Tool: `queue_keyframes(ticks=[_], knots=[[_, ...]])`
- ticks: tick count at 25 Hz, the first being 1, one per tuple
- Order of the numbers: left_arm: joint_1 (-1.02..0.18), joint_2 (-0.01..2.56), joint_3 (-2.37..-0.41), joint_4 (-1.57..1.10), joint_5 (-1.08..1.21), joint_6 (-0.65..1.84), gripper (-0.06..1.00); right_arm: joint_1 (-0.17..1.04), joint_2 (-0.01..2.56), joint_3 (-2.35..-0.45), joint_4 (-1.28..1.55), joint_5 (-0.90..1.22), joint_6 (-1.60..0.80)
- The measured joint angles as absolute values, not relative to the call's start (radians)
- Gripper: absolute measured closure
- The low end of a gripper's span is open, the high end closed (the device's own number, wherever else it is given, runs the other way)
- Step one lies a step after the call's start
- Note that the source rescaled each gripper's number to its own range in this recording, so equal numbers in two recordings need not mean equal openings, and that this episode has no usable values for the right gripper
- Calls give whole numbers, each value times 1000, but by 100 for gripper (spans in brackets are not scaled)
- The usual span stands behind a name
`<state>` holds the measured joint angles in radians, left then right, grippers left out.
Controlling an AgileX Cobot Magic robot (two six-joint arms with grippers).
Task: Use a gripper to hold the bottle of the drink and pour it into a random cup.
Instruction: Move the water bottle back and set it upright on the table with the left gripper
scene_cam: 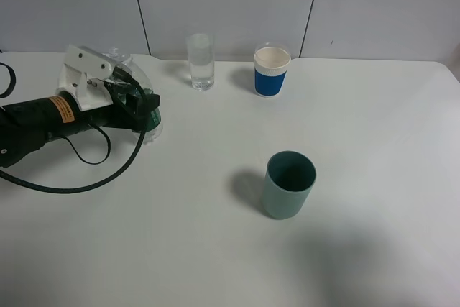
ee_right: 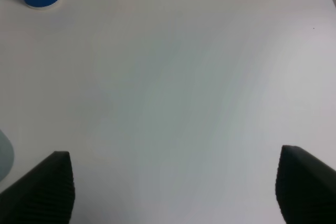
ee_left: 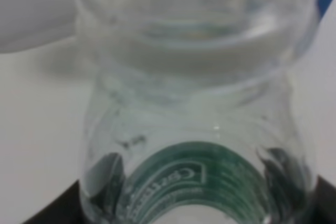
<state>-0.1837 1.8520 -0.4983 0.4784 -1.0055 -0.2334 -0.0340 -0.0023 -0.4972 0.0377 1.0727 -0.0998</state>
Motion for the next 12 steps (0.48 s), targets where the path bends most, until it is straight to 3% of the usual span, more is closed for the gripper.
queue_keyframes(ticks=[12], knots=[[-184,1923,-499,478,-1058,-154,91,-34,-2,-497,38,1073,-100]])
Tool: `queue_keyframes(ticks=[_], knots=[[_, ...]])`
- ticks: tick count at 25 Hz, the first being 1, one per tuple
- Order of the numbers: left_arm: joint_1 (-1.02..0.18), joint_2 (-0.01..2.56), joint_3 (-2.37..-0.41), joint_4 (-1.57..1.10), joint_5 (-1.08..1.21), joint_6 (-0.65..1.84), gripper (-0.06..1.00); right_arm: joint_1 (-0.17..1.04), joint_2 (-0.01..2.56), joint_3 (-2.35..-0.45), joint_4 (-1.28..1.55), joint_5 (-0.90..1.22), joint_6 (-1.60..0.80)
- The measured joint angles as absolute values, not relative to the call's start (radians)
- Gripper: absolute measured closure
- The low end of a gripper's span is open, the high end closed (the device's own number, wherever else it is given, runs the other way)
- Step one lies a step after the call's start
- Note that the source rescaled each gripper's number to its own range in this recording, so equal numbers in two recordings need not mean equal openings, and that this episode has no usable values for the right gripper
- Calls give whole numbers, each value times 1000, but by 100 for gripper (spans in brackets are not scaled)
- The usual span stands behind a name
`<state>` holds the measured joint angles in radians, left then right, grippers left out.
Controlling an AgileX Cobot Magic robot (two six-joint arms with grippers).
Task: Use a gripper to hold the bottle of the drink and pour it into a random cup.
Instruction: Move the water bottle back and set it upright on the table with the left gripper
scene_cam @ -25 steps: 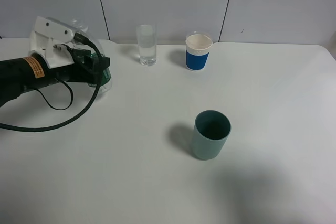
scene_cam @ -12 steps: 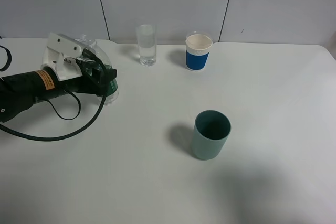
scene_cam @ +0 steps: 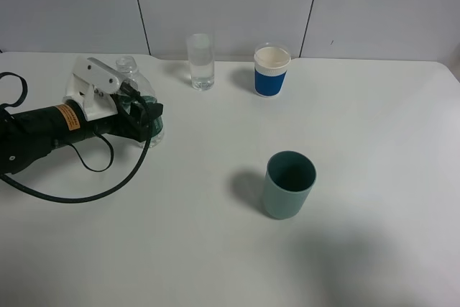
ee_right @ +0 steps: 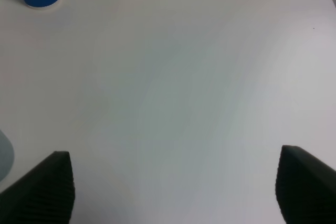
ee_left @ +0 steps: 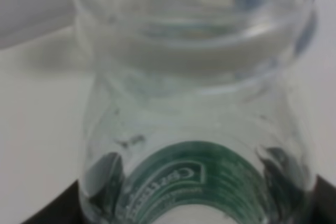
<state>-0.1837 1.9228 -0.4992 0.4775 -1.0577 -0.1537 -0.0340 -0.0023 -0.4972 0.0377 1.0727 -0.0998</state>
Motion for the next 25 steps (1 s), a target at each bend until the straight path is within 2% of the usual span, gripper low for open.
queue_keyframes(ticks=[14,15,20,22,25], knots=[[-184,1937,-499,478,-1078,-136,91,-34,-2,-497,38,1073,-100],[-184,1937,-499,478,-1081,-136,87,-34,-2,-497,38,1073,-100],[-184,1937,-499,473,-1084,-136,44,-34,-2,-497,38,1073,-100],[-184,1937,-499,472,-1084,-136,38,-34,-2,-497,38,1073,-100],[-184,1937,-499,470,-1084,-136,36,-34,-2,-497,38,1073,-100]])
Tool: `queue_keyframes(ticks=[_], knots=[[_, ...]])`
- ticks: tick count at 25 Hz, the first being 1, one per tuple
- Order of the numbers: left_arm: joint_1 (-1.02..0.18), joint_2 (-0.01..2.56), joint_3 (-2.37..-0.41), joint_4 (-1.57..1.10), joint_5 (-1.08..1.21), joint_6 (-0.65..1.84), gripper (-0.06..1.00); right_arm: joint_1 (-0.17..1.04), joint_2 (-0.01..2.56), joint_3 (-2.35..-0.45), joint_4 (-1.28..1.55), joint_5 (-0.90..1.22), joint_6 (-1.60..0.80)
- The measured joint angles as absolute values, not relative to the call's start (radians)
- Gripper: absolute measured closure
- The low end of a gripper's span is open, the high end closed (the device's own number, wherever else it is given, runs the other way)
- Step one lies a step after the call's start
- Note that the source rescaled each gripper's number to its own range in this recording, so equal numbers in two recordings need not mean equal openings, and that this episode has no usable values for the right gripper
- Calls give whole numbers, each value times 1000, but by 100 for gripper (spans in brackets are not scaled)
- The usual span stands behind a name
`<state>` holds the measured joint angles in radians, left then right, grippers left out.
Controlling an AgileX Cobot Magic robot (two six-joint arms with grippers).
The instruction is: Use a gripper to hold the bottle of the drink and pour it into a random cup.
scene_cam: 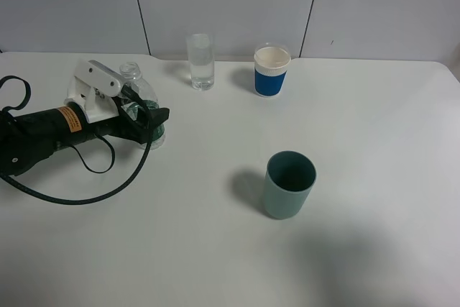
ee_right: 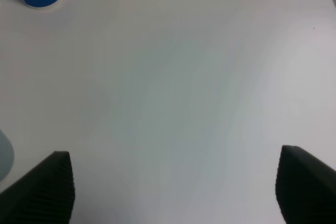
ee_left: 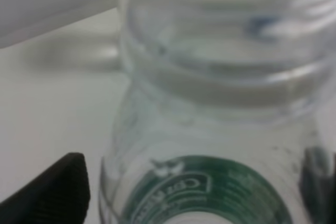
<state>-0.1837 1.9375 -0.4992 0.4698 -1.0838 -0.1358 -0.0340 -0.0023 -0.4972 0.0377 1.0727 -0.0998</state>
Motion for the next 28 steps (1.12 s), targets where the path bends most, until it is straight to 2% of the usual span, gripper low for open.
queue_keyframes(ticks=[10,17,28], knots=[[-184,1921,-499,470,-1080,-135,36,-34,-2,-497,38,1073,-100],[-184,1799,-484,462,-1049,-136,36,-34,-2,-497,38,1073,-100],[-184,1585,-274,300,-994,-136,36,-34,-2,-497,38,1073,-100]])
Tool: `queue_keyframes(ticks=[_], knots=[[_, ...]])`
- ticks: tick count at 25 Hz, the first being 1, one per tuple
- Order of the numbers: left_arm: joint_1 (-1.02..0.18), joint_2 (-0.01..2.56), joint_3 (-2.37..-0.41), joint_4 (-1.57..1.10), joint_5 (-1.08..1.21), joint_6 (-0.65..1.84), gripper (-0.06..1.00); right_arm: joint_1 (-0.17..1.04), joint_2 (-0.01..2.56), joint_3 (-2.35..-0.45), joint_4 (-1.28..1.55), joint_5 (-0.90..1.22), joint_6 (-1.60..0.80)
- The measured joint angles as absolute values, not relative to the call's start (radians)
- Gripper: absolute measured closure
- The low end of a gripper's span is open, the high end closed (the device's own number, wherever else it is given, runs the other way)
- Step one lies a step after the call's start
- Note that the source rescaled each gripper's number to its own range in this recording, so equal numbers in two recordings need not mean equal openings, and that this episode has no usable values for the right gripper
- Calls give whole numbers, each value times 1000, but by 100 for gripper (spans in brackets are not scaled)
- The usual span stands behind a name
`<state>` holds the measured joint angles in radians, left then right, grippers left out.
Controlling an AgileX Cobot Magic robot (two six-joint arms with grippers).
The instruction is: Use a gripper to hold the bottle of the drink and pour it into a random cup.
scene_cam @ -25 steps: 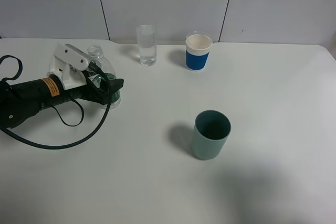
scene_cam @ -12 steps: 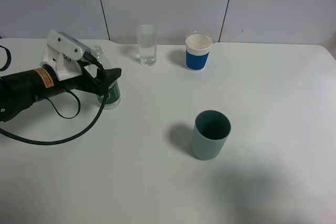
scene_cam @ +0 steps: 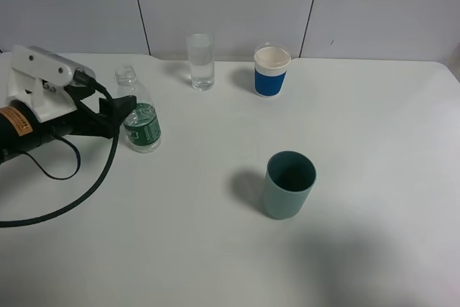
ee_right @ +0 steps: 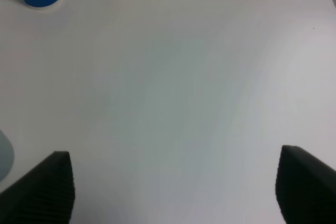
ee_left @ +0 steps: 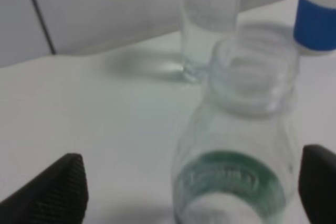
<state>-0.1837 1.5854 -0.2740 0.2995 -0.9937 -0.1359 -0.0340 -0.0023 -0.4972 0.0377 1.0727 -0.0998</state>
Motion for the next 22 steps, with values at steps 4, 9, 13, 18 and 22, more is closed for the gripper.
queue_keyframes(ticks=[4,9,13,18,22], knots=[[-184,1498,-192,289,-963,-136,36,-34,-2,-497,38,1073,-100],[-184,1388,-122,255,-902,-185,36,-34,-2,-497,38,1073,-100],[-184,1297,-117,240,-812,-231,36,-34,-2,-497,38,1073,-100],[-184,1190,-143,217,-685,-244,36,-34,-2,-497,38,1073,-100],[-184,1106,-228,215,-502,-248,36,-34,-2,-497,38,1073,-100]])
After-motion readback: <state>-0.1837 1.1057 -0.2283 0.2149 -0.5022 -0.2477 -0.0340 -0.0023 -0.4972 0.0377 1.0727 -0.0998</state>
